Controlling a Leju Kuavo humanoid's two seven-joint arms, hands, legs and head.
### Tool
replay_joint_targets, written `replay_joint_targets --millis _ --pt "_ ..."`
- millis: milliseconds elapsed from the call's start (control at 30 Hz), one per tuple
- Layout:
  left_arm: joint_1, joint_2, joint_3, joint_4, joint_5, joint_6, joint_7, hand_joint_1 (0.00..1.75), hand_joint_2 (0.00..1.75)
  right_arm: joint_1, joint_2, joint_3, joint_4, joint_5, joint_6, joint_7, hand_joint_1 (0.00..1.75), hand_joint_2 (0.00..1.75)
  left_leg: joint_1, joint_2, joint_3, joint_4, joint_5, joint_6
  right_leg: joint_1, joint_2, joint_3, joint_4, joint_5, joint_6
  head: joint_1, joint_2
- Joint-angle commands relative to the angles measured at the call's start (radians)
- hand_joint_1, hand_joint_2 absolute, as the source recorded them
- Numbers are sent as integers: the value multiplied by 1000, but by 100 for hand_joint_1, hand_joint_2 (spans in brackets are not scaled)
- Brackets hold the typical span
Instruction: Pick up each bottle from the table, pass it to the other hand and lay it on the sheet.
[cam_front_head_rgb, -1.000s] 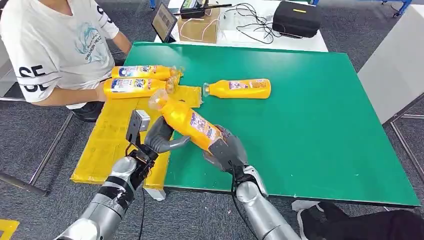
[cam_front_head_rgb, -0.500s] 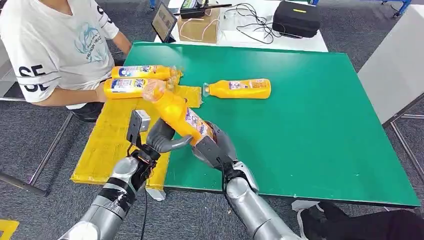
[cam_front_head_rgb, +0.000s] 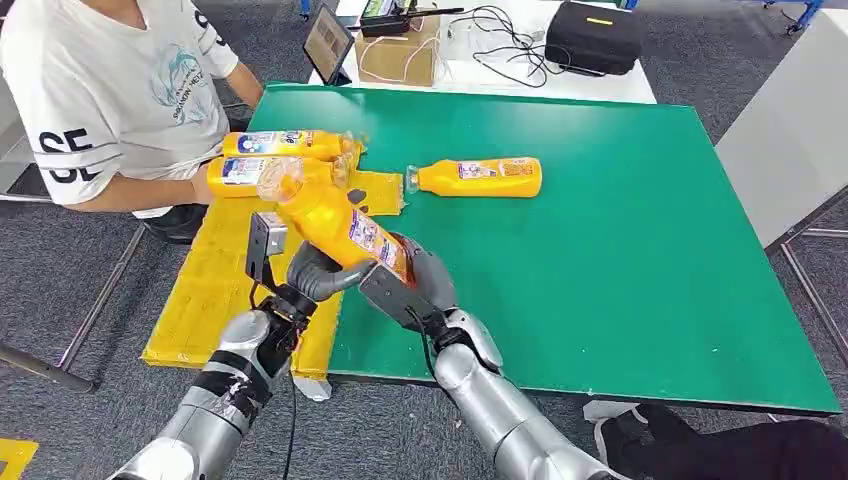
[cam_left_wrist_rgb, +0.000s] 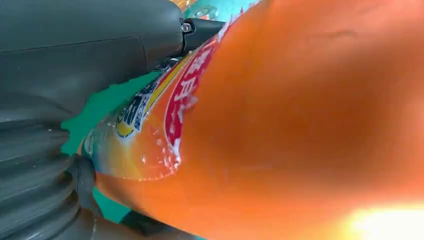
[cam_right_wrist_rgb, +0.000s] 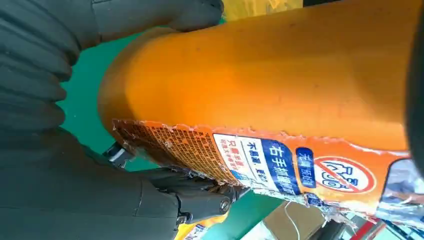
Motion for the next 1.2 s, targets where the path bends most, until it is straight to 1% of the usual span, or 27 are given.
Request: replay_joint_targets --millis 33,200,267,300,333,367,400,433,500,533,567,600,633,667,700,733,767,800,833,867,1000,1033,1100,1133,1200 --pt "-28 -5 21 29 30 -9 -12 175 175 -55 -3 75 128 15 21 19 0 175 1 0 3 0 -2 -1 1 -1 4 0 -2 -2 0 0" --pt "-12 -9 54 -5 44 16 -10 175 175 -33 -15 39 83 -16 -9 -1 0 175 1 0 4 1 -2 -2 2 -1 4 0 -2 -2 0 0" --pt "-14 -3 67 -2 33 47 -16 175 175 -16 -23 16 44 -35 -26 -18 0 175 1 -1 2 0 -1 -1 1 -1 3 0 -1 -1 0 0" --pt "-19 4 72 7 23 63 -19 175 175 -7 -28 7 22 -45 -30 -25 0 175 2 0 4 1 -3 -2 2 -1 5 0 -3 -2 0 0" --pt "-26 8 79 19 14 83 -19 175 175 2 -31 -3 2 -55 -35 -31 0 175 1 0 2 0 -1 -1 2 -1 3 -1 -1 -1 0 0" --pt "-40 20 96 43 -4 129 -24 175 175 22 -41 -21 -41 -72 -55 -47 0 175 1 -1 2 0 -1 -1 1 -1 2 -1 -1 -1 0 0" --pt "-49 27 99 53 -19 146 -35 175 175 29 -45 -24 -61 -76 -53 -47 0 175 2 -1 4 0 -2 -2 2 -2 4 0 -2 -2 0 0" --pt "-70 45 86 82 -110 237 -62 175 175 47 -51 -39 -106 -95 -67 -62 0 175 1 -1 2 0 -1 -1 2 -1 2 -1 -1 -1 0 0" --pt "-105 68 93 142 -176 290 -70 175 175 69 -64 -52 -167 -114 -71 -66 0 175 2 -2 3 1 -2 -2 2 -3 4 0 -2 -2 0 0" --pt "-121 84 77 173 -266 376 -89 175 175 84 -67 -63 -205 -131 -76 -79 0 175 1 -1 2 0 -1 -1 2 -2 3 0 -1 -2 0 0" --pt "-135 98 82 201 -307 410 -91 175 175 93 -73 -69 -231 -143 -76 -87 0 175 1 -2 1 0 0 -1 1 -2 2 0 -1 -1 0 0" --pt "-143 98 89 218 -312 407 -98 175 175 100 -77 -67 -248 -144 -71 -86 0 175 2 -2 3 1 -2 -2 2 -3 4 0 -2 -2 0 0" --pt "-157 113 74 250 -382 474 -93 175 175 115 -78 -76 -283 -160 -75 -97 0 175 2 -2 3 0 -1 -2 2 -3 3 0 -2 -2 0 0" --pt "-170 123 79 279 -425 511 -94 175 175 124 -83 -80 -309 -172 -72 -105 0 175 1 -1 2 0 -1 -1 1 -2 2 0 -1 -1 0 0" --pt "-174 126 83 288 -427 508 -96 175 175 129 -84 -82 -323 -175 -73 -107 0 175 1 -1 1 0 0 -1 1 -2 2 0 -1 -1 0 0" --pt "-192 138 68 329 -513 572 -95 175 175 143 -90 -83 -356 -184 -73 -111 0 175 1 -2 3 0 -1 -2 2 -2 4 0 -2 -2 0 0" --pt "-213 162 59 371 -592 595 -83 175 175 150 -98 -86 -381 -193 -74 -114 0 175 1 -1 2 0 -1 -1 1 -2 2 0 -1 -1 0 0" --pt "-220 177 61 383 -614 603 -77 175 175 151 -101 -88 -387 -195 -74 -114 0 175 1 -1 2 0 0 -1 1 -2 2 0 -1 -1 0 0" --pt "-240 198 36 419 -696 651 -56 175 175 157 -105 -92 -400 -201 -72 -113 0 175 2 -1 3 1 -2 -2 2 -2 4 0 -2 -2 0 0" --pt "-268 225 7 470 -799 692 2 175 175 162 -107 -99 -409 -208 -67 -111 0 175 2 -1 3 1 -1 -1 2 -2 3 0 -2 -2 0 0" --pt "-273 234 12 472 -797 686 2 175 175 162 -109 -100 -409 -208 -66 -111 0 175 1 0 2 0 -1 -1 2 -1 2 0 -1 -1 0 0" --pt "-289 239 -31 504 -872 714 57 175 175 163 -106 -102 -409 -210 -67 -111 0 175 2 0 3 1 -2 -2 2 -2 3 1 -2 -2 0 0" --pt "-309 260 -88 550 -1008 726 135 175 175 165 -105 -108 -411 -214 -60 -115 0 175 1 0 2 0 -1 -1 1 -1 1 0 -1 -1 0 0" --pt "-315 273 -120 576 -1109 735 177 175 175 162 -103 -110 -408 -214 -49 -116 0 175 2 -1 3 1 -2 -2 3 -2 4 1 -3 -2 0 0" --pt "-313 285 -142 600 -1162 713 179 175 175 153 -101 -111 -395 -213 -42 -117 0 175 1 -1 2 0 0 -1 1 -2 2 0 -1 -1 0 0"
